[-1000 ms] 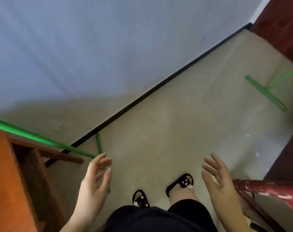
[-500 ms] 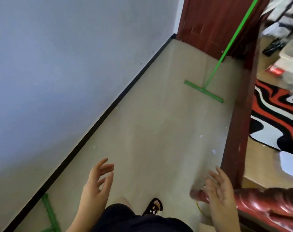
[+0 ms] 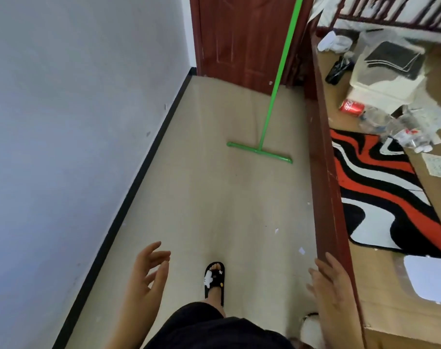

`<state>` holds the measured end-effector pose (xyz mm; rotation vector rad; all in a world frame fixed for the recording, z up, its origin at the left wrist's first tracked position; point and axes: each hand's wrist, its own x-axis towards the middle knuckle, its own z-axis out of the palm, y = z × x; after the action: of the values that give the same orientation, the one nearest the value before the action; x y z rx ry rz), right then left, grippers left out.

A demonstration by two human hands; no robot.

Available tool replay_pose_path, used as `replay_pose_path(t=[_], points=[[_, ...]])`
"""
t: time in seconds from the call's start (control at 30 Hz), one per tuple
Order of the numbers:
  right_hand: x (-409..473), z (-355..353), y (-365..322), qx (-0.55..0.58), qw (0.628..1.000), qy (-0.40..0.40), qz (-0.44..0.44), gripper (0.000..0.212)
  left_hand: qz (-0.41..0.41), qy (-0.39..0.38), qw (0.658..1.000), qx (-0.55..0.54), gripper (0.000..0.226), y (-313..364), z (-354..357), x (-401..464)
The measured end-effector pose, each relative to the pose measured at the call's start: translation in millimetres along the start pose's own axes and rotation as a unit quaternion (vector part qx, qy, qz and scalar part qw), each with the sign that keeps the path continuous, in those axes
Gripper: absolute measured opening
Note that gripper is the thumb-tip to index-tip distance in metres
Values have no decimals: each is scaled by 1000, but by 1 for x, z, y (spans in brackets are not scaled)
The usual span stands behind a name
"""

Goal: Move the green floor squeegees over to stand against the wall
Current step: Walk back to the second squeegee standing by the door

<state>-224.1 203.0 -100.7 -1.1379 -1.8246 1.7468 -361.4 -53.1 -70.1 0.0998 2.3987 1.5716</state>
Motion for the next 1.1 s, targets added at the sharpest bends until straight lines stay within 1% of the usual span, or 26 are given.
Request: replay_pose_path(t=[0.1, 0.13, 0.17, 0.23, 0.27, 0.33, 0.47, 0.63, 0.7, 0.77, 0.87, 0.93, 1.03, 1.1], points=[[56, 24, -30, 6, 1000, 22, 4, 58, 22, -26, 999, 7, 40, 34, 11, 78], [72, 30, -36, 1, 1000, 31, 2, 59, 28, -40, 999, 11, 39, 42, 17, 101], [85, 35, -40, 0, 999, 41, 1, 53, 30, -56, 998, 15, 39, 47, 23, 121], [113, 42, -49, 11, 998, 67, 2, 35, 32, -79, 996, 25, 39, 55, 36, 157], [129, 43, -53, 16, 996, 85, 5, 30, 33, -85, 995, 30, 40, 59, 43, 175], [165, 43, -58, 30, 993, 111, 11, 37, 32, -90, 995, 32, 40, 68, 59, 211], [250, 42, -79, 47, 990, 130, 12, 32, 35, -81, 996, 23, 41, 93, 108, 284], [378, 18, -125, 19, 993, 112, -19, 42, 50, -45, 998, -7, 42, 143, 188, 369], [425, 7, -149, 12, 993, 117, -27, 43, 55, -43, 997, -15, 40, 168, 220, 398], [468, 1, -167, 7, 994, 103, -28, 42, 60, -53, 997, -19, 39, 188, 247, 426], [524, 0, -188, 2, 996, 80, -27, 38, 62, -55, 996, -13, 38, 213, 277, 464], [564, 1, -198, 8, 996, 80, -28, 37, 59, -41, 997, -21, 40, 224, 296, 496], [609, 5, -206, 13, 996, 81, -31, 37, 59, -40, 997, -21, 36, 237, 317, 534], [645, 9, -215, 4, 996, 82, -41, 40, 63, -41, 997, -12, 40, 249, 331, 565]])
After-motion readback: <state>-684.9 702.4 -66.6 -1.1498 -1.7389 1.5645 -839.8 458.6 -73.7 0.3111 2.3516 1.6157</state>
